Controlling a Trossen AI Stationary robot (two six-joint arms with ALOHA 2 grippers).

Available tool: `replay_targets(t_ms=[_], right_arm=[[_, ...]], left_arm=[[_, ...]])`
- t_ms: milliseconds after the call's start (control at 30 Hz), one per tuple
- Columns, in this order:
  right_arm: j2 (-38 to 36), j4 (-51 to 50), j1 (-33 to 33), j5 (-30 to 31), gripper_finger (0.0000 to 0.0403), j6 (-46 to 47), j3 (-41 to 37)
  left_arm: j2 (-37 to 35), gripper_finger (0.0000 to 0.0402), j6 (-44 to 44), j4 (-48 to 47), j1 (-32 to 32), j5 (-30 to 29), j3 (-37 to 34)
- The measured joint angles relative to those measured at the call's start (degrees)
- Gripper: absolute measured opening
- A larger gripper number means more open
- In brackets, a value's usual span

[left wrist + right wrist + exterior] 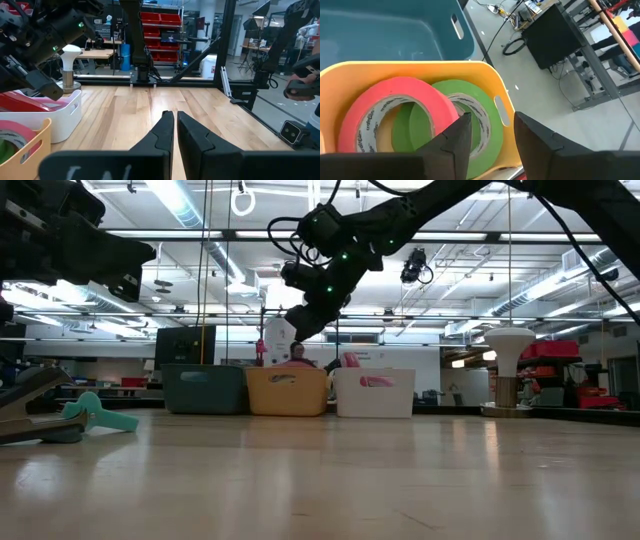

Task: Pick and place Stapler, Stapler remover, tape
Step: Put the top blue staple remover into the blue bin

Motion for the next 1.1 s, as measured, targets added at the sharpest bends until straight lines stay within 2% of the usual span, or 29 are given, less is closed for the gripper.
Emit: replay_targets(t_ms=[367,600,700,933,1000,1100], right_arm=[[-1.5,-0.2,0.6,-0.2,0.0149,0.0,0.0],[-3.1,-0.6,0.6,-5.0,0.0149,4.1,0.1],[-3.6,-1.7,0.6,-10.4,0.0149,7.1,0.1],[-4.6,-2.7,0.7,-32.3,0.0149,12.2,-0.2],[-5.2,-0.2,1.1,-35.4,0.0148,13.6,-1.3],[-7.0,3.2,1.7,-36.3,0.0139,14.5,-4.2]], left_arm=[[0.0,0.0025,0.0,0.0,0.0,0.0,0.0],[0.0,0.0025,0.0,0.0,0.0,0.0,0.0],[0.0,0.0025,0.0,0.0,0.0,0.0,0.0],[0.0,0.0025,0.0,0.0,0.0,0.0,0.0],[0.0,0.0025,0.0,0.0,0.0,0.0,0.0],[0.0,0.0025,0.0,0.0,0.0,0.0,0.0]])
